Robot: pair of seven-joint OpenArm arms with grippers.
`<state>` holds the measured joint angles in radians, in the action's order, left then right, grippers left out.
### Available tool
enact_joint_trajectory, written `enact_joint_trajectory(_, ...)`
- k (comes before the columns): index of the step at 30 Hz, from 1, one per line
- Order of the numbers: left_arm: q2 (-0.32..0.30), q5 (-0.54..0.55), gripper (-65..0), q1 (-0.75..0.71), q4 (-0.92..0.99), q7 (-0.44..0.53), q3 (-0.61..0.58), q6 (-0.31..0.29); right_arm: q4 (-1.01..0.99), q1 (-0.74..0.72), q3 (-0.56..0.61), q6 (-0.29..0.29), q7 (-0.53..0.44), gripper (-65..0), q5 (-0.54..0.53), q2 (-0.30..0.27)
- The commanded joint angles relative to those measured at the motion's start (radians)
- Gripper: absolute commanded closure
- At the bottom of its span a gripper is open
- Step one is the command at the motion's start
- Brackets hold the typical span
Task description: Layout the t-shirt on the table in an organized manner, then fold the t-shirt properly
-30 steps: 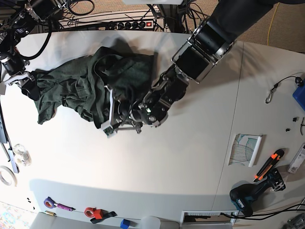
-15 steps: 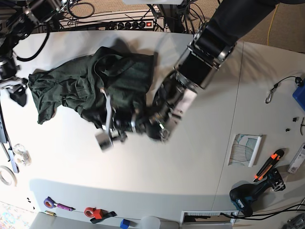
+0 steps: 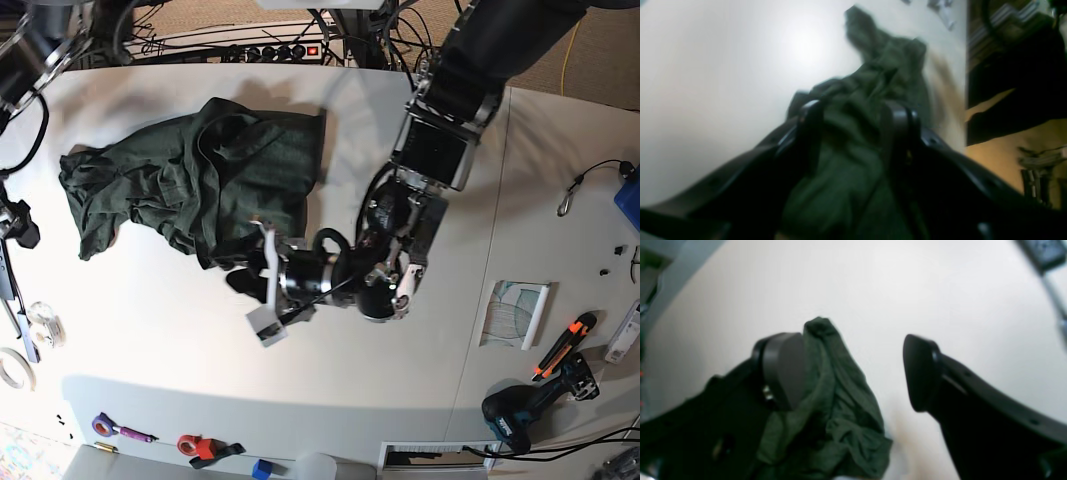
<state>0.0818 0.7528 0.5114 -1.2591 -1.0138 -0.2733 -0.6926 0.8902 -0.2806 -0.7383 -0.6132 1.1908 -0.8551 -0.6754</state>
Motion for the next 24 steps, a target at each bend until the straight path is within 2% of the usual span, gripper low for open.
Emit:
enact_joint_trajectory(1,0.012,0.029,-28.8,0.031,-0.018,0.027,0.001,-0.006,-0.051,-0.042,0.027,-0.026,-0.001,-44.4,-0.028,-0.046)
enact_joint_trajectory(4,0.003,0.029,-28.8,0.031,-0.018,0.034,0.001,-0.006,-0.246,-0.103,0.135,-0.075,0.029,-44.4,-0.096,-0.074)
enact_joint_trajectory(6,0.001,0.029,-28.8,0.031,-0.018,0.038,0.001,-0.006,-0.319,-0.119,0.201,-0.085,0.065,-44.4,-0.154,-0.070)
enact_joint_trajectory(12,0.001,0.026,-28.8,0.031,-0.018,0.038,0.001,-0.006,-0.349,-0.113,0.362,-0.085,0.200,-44.4,-0.279,-0.050)
enact_joint_trajectory(16,-0.005,0.026,-28.8,0.032,-0.018,0.037,0.002,-0.006,-0.349,-0.113,0.413,-0.085,0.205,-44.1,-0.381,-0.050)
enact_joint_trajectory(17,-0.009,0.026,-28.8,0.032,-0.018,0.036,0.002,-0.006,-0.349,-0.113,0.412,-0.085,0.205,-41.8,-0.401,-0.051)
enact_joint_trajectory(18,-0.014,0.026,-28.8,0.032,-0.018,0.036,0.002,-0.006,-0.349,-0.113,0.410,-0.085,0.205,-35.1,-0.425,-0.053)
enact_joint_trajectory(21,-0.048,0.038,-28.8,0.032,-0.018,0.036,0.002,-0.006,-0.349,-0.113,0.409,-0.085,0.205,-2.6,-0.552,-0.064)
enact_joint_trajectory(22,-0.063,0.050,-28.8,0.031,-0.018,0.034,0.002,-0.006,-0.348,-0.113,0.409,-0.085,0.205,0.0,-0.619,-0.069)
enact_joint_trajectory(24,-0.096,0.079,-28.8,0.031,-0.018,0.034,0.002,-0.006,-0.344,-0.115,0.409,-0.085,0.205,0.0,-0.628,-0.072)
